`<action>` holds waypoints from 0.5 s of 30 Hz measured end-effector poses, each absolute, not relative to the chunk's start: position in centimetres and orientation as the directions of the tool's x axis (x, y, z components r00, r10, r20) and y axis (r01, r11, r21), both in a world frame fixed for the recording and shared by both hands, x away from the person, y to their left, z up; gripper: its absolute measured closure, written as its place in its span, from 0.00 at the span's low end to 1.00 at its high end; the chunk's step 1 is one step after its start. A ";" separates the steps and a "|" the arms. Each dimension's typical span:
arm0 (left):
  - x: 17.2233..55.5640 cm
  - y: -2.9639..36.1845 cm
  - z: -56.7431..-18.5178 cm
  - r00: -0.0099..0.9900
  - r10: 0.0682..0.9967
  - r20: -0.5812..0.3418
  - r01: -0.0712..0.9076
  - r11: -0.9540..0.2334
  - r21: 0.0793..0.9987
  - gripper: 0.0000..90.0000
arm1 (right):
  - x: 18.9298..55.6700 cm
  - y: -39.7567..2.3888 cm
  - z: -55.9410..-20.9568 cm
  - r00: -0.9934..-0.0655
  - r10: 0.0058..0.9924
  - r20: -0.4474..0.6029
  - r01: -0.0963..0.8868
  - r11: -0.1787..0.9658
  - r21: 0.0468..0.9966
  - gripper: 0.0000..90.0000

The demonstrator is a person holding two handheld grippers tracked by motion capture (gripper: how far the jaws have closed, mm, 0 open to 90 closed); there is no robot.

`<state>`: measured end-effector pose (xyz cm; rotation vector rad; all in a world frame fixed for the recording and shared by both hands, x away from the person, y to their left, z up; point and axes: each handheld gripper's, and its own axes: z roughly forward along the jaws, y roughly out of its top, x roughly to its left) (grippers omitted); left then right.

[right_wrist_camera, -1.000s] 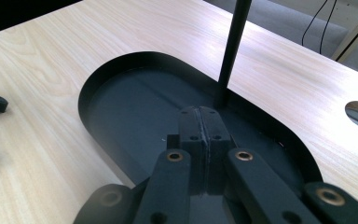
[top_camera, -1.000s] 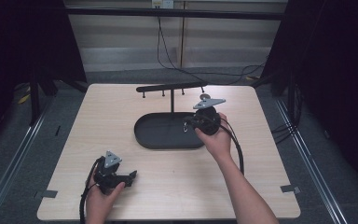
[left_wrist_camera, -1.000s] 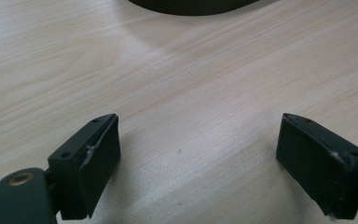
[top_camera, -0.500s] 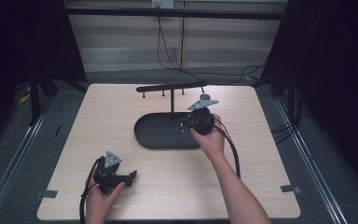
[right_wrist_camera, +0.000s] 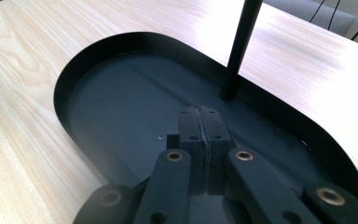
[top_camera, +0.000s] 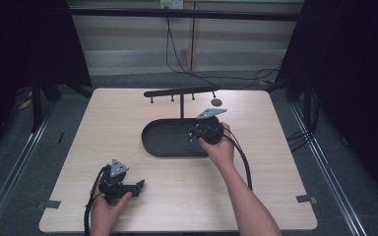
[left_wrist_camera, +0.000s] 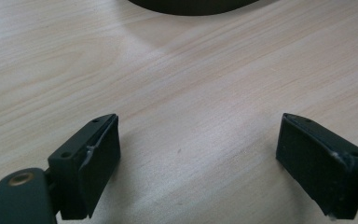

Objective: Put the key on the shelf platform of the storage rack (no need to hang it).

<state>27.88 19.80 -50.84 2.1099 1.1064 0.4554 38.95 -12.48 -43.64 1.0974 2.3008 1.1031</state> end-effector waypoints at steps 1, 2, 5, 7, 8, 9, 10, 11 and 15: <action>27.9 19.8 -50.8 0.572 0.820 -0.012 0.573 -0.389 0.721 0.15 | 39.0 -12.5 -43.7 -0.632 0.775 0.010 0.493 0.391 0.777 1.00; 27.9 19.8 -50.8 0.572 0.820 -0.012 0.573 -0.389 0.721 0.15 | 39.0 -12.5 -43.7 -0.632 0.775 0.010 0.493 0.391 0.777 1.00; 27.9 19.8 -50.8 0.572 0.820 -0.012 0.574 -0.389 0.721 0.15 | 39.1 -12.6 -43.8 -0.631 0.776 0.009 0.493 0.391 0.777 1.00; 27.9 19.8 -50.9 0.569 0.822 -0.019 0.575 -0.381 0.724 0.15 | 39.1 -12.6 -43.8 -0.632 0.775 0.006 0.490 0.393 0.778 1.00; 27.9 19.8 -50.8 0.573 0.819 -0.013 0.573 -0.390 0.721 0.15 | 39.1 -12.6 -43.9 -0.632 0.775 0.006 0.489 0.393 0.779 1.00; 27.9 19.8 -50.8 0.573 0.819 -0.013 0.573 -0.390 0.721 0.15 | 39.1 -12.6 -43.9 -0.632 0.775 0.006 0.489 0.393 0.779 1.00; 27.9 19.8 -50.8 0.573 0.819 -0.013 0.573 -0.390 0.721 0.15 | 39.1 -12.6 -43.9 -0.633 0.774 0.002 0.489 0.398 0.776 1.00; 27.9 19.8 -50.8 0.573 0.819 -0.013 0.573 -0.390 0.721 0.15 | 39.1 -12.6 -43.9 -0.633 0.774 0.002 0.489 0.398 0.776 1.00; 27.9 19.8 -50.8 0.573 0.819 -0.013 0.574 -0.390 0.721 0.15 | 39.2 -12.5 -44.1 -0.628 0.778 0.008 0.494 0.392 0.776 1.00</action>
